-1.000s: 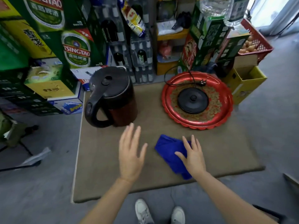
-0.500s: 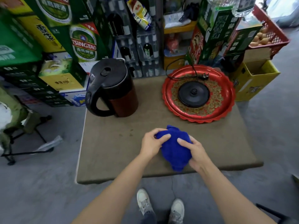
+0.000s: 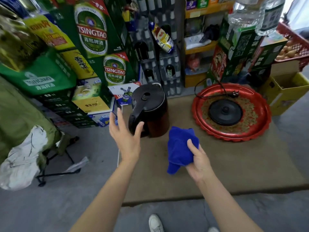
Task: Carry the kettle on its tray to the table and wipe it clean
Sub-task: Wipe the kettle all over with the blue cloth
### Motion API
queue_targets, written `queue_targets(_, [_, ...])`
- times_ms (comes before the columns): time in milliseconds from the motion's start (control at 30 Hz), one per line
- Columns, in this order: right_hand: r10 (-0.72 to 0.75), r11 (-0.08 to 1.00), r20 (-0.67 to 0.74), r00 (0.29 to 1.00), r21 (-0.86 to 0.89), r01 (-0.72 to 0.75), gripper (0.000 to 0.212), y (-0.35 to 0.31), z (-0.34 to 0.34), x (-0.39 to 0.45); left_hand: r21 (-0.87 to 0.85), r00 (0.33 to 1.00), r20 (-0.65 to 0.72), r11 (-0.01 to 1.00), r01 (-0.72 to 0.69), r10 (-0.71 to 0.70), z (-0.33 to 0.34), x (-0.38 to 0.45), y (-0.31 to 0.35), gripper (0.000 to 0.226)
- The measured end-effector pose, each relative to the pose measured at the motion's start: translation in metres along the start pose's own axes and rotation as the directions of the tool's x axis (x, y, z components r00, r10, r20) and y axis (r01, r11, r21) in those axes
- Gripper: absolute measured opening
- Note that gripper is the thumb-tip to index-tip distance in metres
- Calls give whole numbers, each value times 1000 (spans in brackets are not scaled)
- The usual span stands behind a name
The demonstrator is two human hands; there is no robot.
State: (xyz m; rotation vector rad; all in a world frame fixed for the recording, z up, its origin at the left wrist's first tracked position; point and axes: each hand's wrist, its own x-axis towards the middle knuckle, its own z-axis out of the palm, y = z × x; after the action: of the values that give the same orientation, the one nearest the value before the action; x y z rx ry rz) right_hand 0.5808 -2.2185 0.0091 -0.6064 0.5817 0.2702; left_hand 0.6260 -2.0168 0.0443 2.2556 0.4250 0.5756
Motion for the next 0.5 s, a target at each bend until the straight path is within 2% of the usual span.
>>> queue_targets(67, [-120, 993, -63, 991, -2, 120, 29, 17, 24, 8, -21, 986, 168, 1000, 10, -7, 4, 18, -15, 87])
queue_targets(133, [-253, 967, -112, 961, -37, 251, 30, 34, 48, 20, -86, 960, 278, 996, 5, 19, 11, 29, -28, 85])
queue_targets(233, [-430, 900, -153, 890, -145, 410, 44, 55, 80, 43, -178, 941, 336, 984, 24, 38, 21, 33, -42, 80])
queue_targets(300, [-520, 837, -131, 844, -279, 472, 51, 61, 100, 60, -228, 941, 333, 973, 18, 61, 26, 35, -45, 78])
queue_targets(367, [-605, 698, 9, 796, -474, 537, 54, 60, 118, 77, -279, 941, 321, 960, -12, 105, 30, 39, -40, 73])
queue_targets(433, [-668, 461, 183, 721, -660, 594, 50, 65, 122, 95, -306, 944, 310, 952, -11, 111, 33, 45, -27, 69])
queue_targets(500, [-702, 257, 284, 653, -754, 605, 48, 80, 111, 113, -308, 954, 284, 951, 1, 91, 36, 56, -11, 64])
